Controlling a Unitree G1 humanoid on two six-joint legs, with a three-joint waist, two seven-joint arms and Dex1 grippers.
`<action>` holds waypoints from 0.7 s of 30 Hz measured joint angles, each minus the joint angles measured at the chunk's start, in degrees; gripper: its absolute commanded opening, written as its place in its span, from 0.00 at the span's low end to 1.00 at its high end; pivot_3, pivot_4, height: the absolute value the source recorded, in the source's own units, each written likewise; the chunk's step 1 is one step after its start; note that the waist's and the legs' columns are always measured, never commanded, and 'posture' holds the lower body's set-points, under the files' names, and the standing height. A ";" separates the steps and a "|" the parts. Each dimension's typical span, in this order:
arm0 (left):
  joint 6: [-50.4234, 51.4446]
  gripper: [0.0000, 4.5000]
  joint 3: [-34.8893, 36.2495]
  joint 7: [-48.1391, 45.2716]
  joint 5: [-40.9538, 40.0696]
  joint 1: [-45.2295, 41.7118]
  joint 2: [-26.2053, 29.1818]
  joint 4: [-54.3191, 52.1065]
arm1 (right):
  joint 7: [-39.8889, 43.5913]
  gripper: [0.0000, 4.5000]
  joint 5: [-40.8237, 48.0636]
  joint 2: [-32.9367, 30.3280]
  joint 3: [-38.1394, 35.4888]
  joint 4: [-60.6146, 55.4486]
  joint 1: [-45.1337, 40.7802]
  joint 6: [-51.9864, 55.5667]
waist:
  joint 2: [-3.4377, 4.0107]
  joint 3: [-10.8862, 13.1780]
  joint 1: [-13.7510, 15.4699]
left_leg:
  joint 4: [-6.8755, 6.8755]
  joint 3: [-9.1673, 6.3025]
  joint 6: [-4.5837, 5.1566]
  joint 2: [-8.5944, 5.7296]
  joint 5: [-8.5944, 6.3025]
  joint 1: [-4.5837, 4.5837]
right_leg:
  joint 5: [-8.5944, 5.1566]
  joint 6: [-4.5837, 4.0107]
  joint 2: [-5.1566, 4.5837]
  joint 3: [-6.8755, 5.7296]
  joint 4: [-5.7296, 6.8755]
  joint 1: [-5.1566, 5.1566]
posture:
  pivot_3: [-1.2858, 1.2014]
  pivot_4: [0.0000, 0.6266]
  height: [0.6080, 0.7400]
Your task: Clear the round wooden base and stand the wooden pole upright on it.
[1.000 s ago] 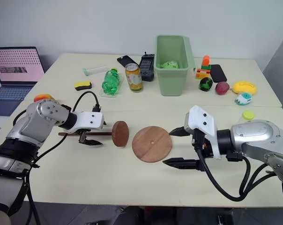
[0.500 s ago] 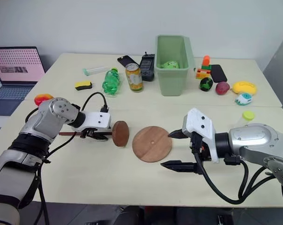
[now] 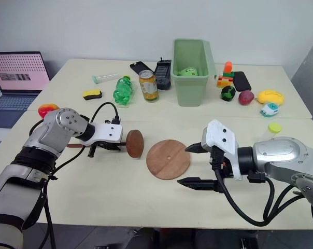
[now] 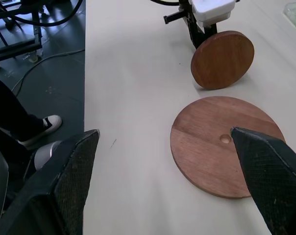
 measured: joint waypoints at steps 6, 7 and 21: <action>4.52 0.06 4.44 0.26 -3.67 -0.91 0.06 0.00 | 0.98 1.00 0.08 -0.77 -0.49 0.76 0.04 -0.30 | -0.01 0.01 -0.03 | 0.04 -0.07 0.00 0.01 0.00 -0.11 | 0.00 0.00 0.00 -0.07 0.00 -0.03 | 0.52 0.24 1.00; 5.70 0.06 5.63 0.57 -4.91 -1.79 0.02 0.00 | 1.05 1.00 0.27 -1.10 -0.89 0.77 0.18 -0.30 | -0.01 0.01 0.01 | 0.09 -0.12 0.00 0.00 0.00 -0.17 | 0.00 0.00 0.00 -0.12 0.00 -0.04 | 0.52 0.24 1.00; 28.49 0.06 29.28 26.69 -37.20 7.29 -25.25 -32.66 | -1.38 1.00 -12.09 2.86 -10.19 -6.00 21.77 -14.38 | -0.10 -0.03 -0.09 | 0.25 -0.30 -0.02 0.06 0.02 -0.28 | 0.02 0.03 -0.11 -0.02 0.13 -0.04 | 0.52 0.24 1.00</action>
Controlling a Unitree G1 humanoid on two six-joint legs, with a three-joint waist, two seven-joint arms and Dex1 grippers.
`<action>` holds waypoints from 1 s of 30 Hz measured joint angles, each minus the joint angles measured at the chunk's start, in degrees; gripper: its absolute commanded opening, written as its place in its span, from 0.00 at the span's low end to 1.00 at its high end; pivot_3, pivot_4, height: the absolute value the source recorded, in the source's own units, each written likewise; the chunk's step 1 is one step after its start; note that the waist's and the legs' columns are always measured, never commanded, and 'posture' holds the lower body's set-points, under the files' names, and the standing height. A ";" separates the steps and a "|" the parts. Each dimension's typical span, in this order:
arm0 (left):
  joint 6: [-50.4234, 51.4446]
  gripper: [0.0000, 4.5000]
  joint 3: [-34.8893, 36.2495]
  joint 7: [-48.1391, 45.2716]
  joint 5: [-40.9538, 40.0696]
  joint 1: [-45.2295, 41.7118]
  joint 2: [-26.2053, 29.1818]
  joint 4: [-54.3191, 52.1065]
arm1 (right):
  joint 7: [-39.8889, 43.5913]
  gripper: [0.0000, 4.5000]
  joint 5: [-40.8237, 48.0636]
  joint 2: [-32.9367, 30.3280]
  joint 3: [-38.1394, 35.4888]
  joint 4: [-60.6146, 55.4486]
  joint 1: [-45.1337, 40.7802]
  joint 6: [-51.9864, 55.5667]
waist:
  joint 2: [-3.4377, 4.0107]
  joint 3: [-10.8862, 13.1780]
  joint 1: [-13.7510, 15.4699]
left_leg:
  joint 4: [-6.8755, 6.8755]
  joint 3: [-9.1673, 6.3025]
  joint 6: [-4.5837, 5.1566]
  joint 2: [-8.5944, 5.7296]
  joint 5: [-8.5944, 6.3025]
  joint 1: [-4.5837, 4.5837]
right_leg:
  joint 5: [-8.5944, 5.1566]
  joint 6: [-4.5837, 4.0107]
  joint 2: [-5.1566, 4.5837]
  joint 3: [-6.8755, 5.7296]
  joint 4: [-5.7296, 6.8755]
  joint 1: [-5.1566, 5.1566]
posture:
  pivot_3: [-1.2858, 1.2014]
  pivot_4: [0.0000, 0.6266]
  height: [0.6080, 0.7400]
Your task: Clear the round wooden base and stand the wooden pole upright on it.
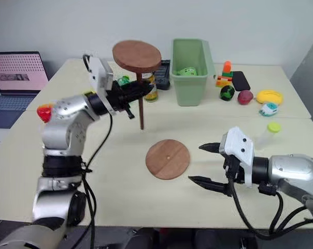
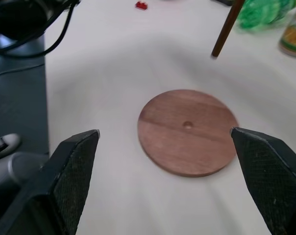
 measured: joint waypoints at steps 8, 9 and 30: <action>4.78 0.06 -0.24 5.45 -6.23 3.18 -2.12 -10.61 | 0.29 1.00 -2.54 4.58 -1.45 -1.59 6.31 -7.44 | 0.01 -0.01 0.21 | -0.02 0.13 -0.04 -0.12 0.02 0.12 | 0.00 0.00 0.04 0.03 -0.09 0.11 | 0.52 0.24 1.00; 5.26 0.06 -0.50 5.88 -6.61 3.88 -2.15 -10.89 | 0.68 1.00 -2.41 4.53 -1.56 -1.63 6.69 -7.76 | 0.01 -0.01 0.22 | -0.02 0.15 -0.02 -0.12 0.01 0.15 | 0.00 0.00 0.04 0.03 -0.09 0.14 | 0.52 0.24 1.00; -1.59 0.06 -9.85 4.33 -6.78 13.30 -4.75 -13.74 | 0.69 1.00 -1.75 3.24 0.54 -2.06 8.73 -7.76 | 0.00 -0.01 0.32 | -0.09 0.23 0.01 -0.13 -0.01 0.39 | 0.00 0.00 0.04 0.09 -0.15 0.30 | 0.52 0.24 1.00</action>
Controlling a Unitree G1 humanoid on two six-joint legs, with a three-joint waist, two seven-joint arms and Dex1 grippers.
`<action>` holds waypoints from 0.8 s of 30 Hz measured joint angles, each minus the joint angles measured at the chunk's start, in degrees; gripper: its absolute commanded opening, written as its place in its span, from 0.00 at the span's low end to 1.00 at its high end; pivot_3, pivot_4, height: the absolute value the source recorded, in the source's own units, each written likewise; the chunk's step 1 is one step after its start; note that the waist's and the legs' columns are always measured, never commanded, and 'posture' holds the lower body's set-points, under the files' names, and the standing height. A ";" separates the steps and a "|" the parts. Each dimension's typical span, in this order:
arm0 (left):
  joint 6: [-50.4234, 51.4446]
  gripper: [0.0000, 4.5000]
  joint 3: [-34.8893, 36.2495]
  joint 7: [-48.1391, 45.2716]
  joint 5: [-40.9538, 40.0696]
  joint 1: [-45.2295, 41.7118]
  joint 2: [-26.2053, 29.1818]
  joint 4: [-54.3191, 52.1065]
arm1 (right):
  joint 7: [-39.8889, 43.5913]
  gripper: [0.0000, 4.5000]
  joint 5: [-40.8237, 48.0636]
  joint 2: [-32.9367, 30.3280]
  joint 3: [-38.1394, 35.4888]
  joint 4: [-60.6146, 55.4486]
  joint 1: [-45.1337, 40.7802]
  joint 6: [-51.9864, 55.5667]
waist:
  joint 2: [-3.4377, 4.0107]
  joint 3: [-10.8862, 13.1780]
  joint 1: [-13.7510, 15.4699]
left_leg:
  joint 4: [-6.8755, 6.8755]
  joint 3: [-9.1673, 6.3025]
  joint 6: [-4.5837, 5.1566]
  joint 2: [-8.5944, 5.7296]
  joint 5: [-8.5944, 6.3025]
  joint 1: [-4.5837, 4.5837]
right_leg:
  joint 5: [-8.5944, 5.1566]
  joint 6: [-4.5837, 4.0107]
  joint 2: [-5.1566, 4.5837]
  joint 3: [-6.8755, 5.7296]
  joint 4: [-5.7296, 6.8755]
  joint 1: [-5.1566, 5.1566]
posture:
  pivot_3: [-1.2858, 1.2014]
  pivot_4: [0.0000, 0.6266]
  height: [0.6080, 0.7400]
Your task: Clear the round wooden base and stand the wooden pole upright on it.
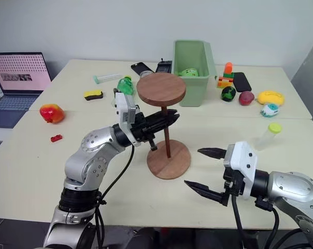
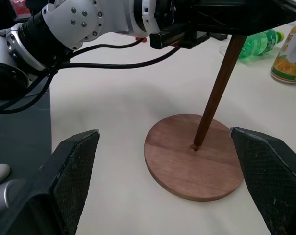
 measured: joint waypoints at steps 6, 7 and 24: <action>-2.16 0.06 -0.96 -1.04 0.67 0.09 0.01 2.08 | -0.99 1.00 0.02 -0.55 0.29 0.00 -0.37 0.62 | 0.00 0.00 0.00 | -0.02 0.03 0.00 0.00 0.00 0.05 | 0.00 0.00 0.00 -0.01 -0.01 0.02 | 0.52 0.24 1.00; -2.47 0.06 -0.96 -1.03 0.66 0.08 0.01 2.31 | -1.04 1.00 0.07 -0.57 0.29 0.00 -0.46 0.67 | 0.00 0.00 0.01 | -0.03 0.02 0.00 0.00 0.00 0.06 | 0.00 0.00 0.00 -0.01 -0.01 0.04 | 0.52 0.24 1.00; -2.11 0.06 -0.83 0.40 -0.52 2.12 0.73 0.31 | -1.05 1.00 0.24 -1.14 0.26 0.03 -0.53 0.98 | 0.00 0.00 0.01 | -0.06 -0.07 0.01 0.00 -0.01 0.27 | -0.01 0.00 0.00 0.00 -0.12 0.33 | 0.52 0.24 1.00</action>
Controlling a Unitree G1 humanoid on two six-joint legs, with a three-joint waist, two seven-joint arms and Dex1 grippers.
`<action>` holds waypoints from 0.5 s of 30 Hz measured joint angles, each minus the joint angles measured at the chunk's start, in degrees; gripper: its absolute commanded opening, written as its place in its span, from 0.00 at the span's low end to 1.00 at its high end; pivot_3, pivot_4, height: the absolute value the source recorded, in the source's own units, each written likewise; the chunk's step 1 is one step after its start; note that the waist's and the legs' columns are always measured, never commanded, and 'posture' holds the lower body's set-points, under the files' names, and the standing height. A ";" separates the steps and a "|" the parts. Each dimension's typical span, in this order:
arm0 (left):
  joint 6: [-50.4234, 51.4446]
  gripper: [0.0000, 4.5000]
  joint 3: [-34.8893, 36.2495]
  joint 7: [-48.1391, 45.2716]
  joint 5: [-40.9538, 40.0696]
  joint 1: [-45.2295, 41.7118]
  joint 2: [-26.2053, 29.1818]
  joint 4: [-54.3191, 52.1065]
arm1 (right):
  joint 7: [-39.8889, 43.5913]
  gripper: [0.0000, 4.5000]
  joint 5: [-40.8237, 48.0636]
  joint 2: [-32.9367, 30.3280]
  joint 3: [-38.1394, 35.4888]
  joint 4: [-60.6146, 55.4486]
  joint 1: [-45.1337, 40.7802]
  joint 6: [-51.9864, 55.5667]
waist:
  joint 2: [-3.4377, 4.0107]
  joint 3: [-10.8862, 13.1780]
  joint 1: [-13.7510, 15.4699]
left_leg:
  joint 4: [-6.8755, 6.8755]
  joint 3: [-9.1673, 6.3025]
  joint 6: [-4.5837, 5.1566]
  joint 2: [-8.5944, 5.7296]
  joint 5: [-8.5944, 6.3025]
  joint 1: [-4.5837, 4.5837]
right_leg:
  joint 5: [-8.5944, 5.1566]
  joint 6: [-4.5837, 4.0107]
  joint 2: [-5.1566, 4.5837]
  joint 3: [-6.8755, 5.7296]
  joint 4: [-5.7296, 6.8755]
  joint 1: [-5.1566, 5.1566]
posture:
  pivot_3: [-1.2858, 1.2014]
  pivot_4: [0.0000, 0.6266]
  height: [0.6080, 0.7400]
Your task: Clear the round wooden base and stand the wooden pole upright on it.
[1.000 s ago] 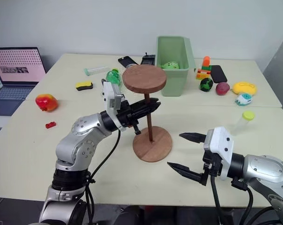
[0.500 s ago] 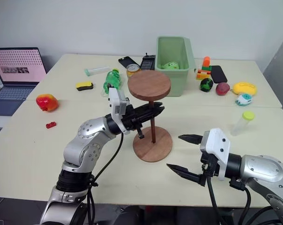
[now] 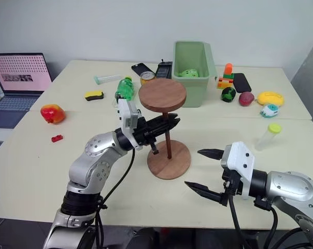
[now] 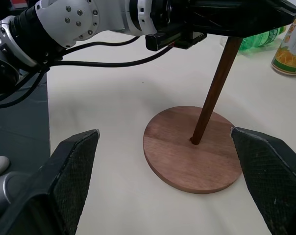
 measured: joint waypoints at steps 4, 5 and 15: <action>0.03 0.06 -0.01 0.10 -0.11 0.20 0.39 -0.33 | 0.06 1.00 -0.11 0.00 0.01 0.01 -0.09 -0.06 | 0.00 0.00 0.00 | 0.00 0.00 0.00 0.00 0.00 0.01 | 0.00 0.00 0.00 0.00 -0.02 0.02 | 0.52 0.24 1.00; -0.11 0.06 0.00 0.12 -0.08 0.20 0.50 -0.28 | 0.06 1.00 -0.16 0.00 0.01 0.03 -0.11 -0.09 | 0.00 0.00 0.00 | 0.00 -0.01 0.00 0.00 0.00 0.01 | 0.00 0.00 0.00 -0.01 -0.02 0.02 | 0.52 0.24 1.00; -1.87 0.06 -0.03 1.17 0.15 0.39 0.34 1.57 | 0.06 1.00 -0.18 0.00 0.04 0.04 -0.49 -0.10 | 0.00 0.00 0.02 | -0.01 -0.01 0.00 0.00 0.00 0.03 | 0.00 0.00 0.00 -0.01 -0.03 0.04 | 0.52 0.24 1.00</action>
